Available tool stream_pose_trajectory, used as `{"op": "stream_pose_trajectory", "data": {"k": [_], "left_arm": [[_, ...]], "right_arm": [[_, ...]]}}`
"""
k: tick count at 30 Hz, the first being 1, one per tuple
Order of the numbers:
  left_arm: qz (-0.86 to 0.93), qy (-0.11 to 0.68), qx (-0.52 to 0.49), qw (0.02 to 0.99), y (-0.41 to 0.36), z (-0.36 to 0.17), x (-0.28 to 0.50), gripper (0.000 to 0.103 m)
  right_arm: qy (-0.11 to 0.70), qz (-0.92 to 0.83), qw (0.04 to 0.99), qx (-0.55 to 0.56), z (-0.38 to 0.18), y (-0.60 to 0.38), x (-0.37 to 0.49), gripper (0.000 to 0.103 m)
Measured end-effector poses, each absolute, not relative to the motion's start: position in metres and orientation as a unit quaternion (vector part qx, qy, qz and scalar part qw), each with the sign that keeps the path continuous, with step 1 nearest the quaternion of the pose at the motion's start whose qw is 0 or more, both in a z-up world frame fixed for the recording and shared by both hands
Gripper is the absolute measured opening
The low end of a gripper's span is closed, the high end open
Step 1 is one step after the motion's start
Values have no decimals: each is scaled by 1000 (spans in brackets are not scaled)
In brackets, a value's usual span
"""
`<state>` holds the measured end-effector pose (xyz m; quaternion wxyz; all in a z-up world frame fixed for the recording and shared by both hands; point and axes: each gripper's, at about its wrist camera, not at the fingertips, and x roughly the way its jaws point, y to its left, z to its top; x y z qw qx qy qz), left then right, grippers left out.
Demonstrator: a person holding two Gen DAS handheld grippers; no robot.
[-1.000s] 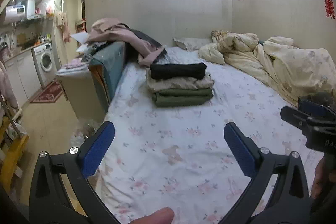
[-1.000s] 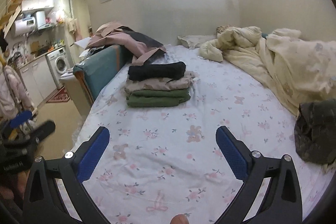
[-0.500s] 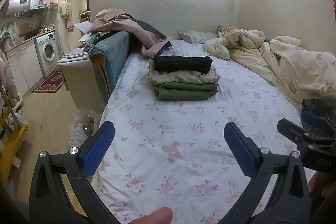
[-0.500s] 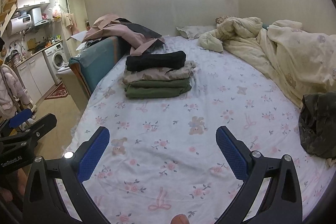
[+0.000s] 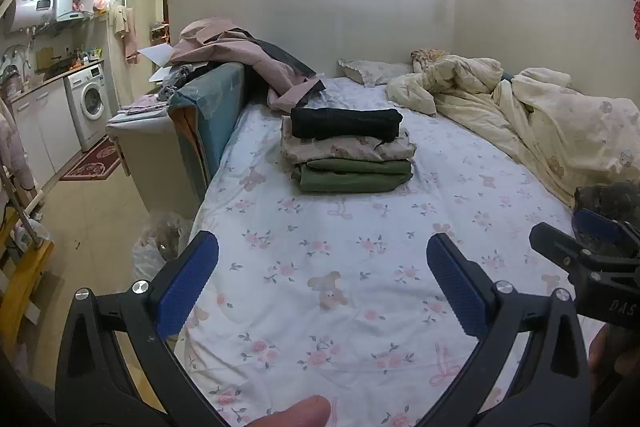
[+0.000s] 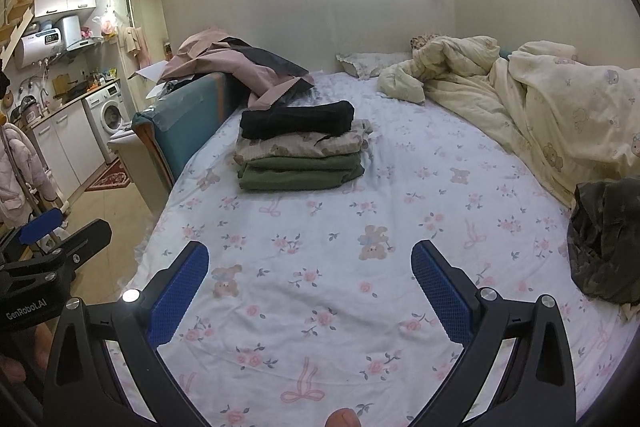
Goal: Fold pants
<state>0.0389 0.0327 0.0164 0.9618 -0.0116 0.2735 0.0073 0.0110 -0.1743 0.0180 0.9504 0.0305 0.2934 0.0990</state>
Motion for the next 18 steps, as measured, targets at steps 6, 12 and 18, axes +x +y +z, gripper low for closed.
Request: {"op": "stream_pose_trajectory", "data": {"k": [6, 12, 18], "left_arm": [[6, 275, -12, 961, 33, 18, 39, 103], [8, 273, -11, 962, 33, 19, 39, 103], [7, 274, -11, 962, 33, 19, 39, 103]], "right_arm": [[293, 98, 951, 29, 20, -174, 10, 103], [292, 97, 951, 30, 22, -174, 10, 103], [292, 98, 951, 28, 21, -174, 10, 103]]}}
